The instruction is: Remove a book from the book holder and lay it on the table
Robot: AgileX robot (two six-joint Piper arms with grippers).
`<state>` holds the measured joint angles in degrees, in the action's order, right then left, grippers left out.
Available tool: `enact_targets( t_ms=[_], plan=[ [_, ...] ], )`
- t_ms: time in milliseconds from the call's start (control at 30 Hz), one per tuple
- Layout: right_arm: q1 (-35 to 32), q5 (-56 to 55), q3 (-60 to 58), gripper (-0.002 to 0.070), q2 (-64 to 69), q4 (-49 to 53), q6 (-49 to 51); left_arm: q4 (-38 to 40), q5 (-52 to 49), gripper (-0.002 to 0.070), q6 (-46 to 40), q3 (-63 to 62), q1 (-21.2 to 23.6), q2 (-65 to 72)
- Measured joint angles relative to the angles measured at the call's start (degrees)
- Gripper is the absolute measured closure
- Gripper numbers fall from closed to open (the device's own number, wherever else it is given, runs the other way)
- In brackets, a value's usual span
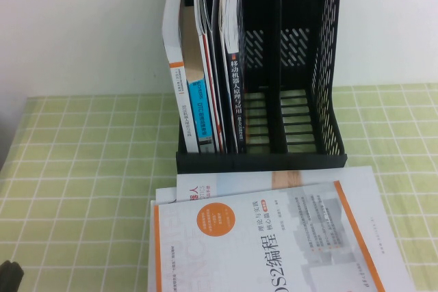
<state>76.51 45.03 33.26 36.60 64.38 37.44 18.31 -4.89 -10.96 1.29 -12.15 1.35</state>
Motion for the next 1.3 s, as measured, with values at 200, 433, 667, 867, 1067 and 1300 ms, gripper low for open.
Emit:
enact_targets(
  t_ms=[200, 433, 667, 867, 1067, 1300],
  plan=[
    [0.0, -0.1, 0.0, 0.0678, 0.0, 0.0, 1.1, -13.1, -13.1, 0.0678, 17.7, 0.1, 8.4, -2.0],
    [0.0, -0.1, 0.0, 0.0678, 0.0, 0.0, 1.3, -13.4, -14.9, 0.0678, 20.6, 0.0, 11.3, -2.0],
    [0.0, -0.1, 0.0, 0.0678, 0.0, 0.1, 1.4, -11.2, -14.8, 0.0677, 20.7, 0.0, 11.3, -2.0],
    [0.0, -0.1, 0.0, 0.0678, 0.0, 0.1, 1.4, -11.0, -14.8, 0.0677, 21.0, 0.0, 11.3, -2.0],
    [0.0, -0.1, 0.0, 0.0678, 0.0, 0.2, 1.4, -11.0, -14.8, 0.0678, 21.0, 0.0, 11.3, -2.0],
    [-0.8, -0.5, 0.0, 0.0678, -1.9, 0.2, 1.4, -11.0, -14.8, 0.0678, 21.0, 0.0, 11.3, -2.1]
  ],
)
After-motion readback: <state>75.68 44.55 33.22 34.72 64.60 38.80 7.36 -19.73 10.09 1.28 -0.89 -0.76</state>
